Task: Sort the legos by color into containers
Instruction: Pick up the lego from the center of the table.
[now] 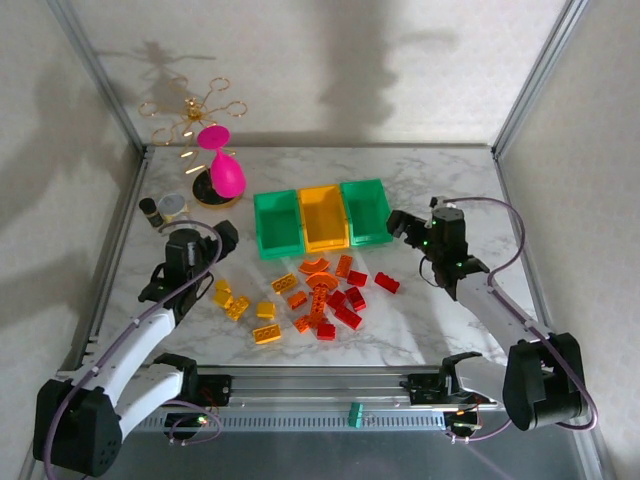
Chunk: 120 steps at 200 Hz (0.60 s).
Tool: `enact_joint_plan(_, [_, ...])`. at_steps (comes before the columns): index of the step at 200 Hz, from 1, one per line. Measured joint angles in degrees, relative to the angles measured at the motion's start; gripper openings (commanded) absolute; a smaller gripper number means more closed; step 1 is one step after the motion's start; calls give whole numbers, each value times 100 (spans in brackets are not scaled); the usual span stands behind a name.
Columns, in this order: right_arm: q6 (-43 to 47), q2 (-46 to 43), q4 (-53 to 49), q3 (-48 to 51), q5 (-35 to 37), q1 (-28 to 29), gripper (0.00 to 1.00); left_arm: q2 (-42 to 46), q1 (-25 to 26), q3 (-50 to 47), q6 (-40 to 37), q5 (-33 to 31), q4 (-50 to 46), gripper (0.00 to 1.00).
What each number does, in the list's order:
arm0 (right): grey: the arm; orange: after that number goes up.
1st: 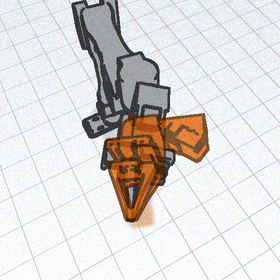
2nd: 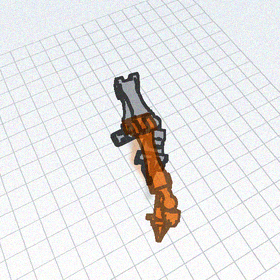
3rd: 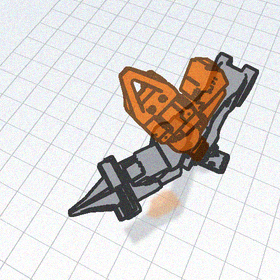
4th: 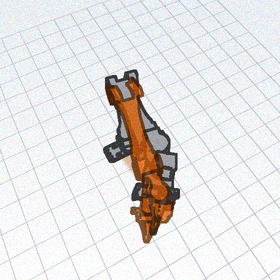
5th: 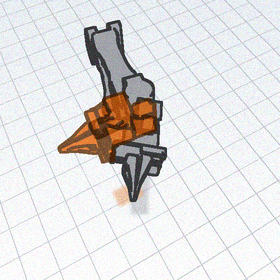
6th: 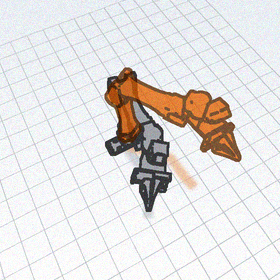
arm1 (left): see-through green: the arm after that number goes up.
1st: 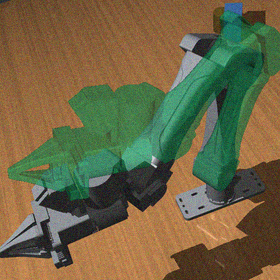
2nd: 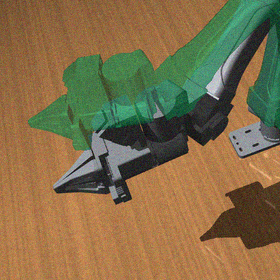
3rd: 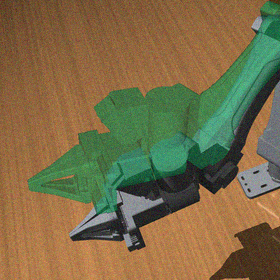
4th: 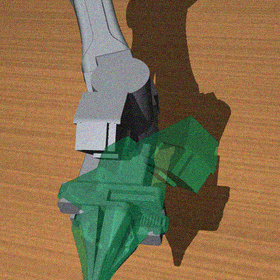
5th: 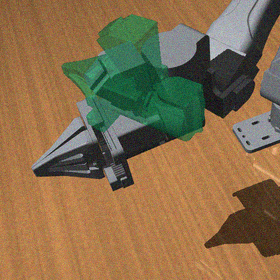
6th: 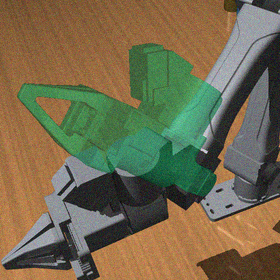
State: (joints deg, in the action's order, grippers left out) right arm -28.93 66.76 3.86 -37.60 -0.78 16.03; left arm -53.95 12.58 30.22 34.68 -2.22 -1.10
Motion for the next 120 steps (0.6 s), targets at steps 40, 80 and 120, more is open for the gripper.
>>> enact_joint_plan(40, [63, 0, -614, -142, -208, 791, 99, -188, 951, 374, 151, 219, -968, 99])
enact_joint_plan(80, [55, -2, -855, -142, -278, 1440, 99, -699, 1930, 507, 310, 310, -1563, 99])
enact_joint_plan(120, [-31, -2, -831, -140, -297, 1853, 99, -1281, 2520, 782, 459, 212, -1937, 99])
